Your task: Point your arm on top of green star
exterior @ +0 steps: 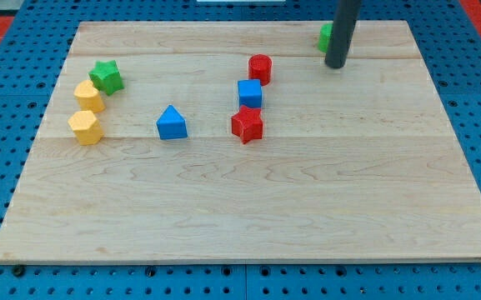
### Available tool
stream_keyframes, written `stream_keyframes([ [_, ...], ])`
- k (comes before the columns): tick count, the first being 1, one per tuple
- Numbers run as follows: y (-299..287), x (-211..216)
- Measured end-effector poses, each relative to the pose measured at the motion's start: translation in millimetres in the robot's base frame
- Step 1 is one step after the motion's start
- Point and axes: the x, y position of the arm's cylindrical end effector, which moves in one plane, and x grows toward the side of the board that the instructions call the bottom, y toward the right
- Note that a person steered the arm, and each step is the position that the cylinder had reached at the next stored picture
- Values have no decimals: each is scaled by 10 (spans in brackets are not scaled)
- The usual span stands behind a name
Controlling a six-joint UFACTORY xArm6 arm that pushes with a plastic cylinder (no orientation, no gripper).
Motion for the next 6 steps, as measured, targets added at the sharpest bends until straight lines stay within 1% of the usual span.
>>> stream_keyframes([
  [1, -720, 517],
  [2, -776, 518],
  [3, -285, 512],
  [4, -355, -54],
  [5, -688, -437],
  [6, -1461, -695],
])
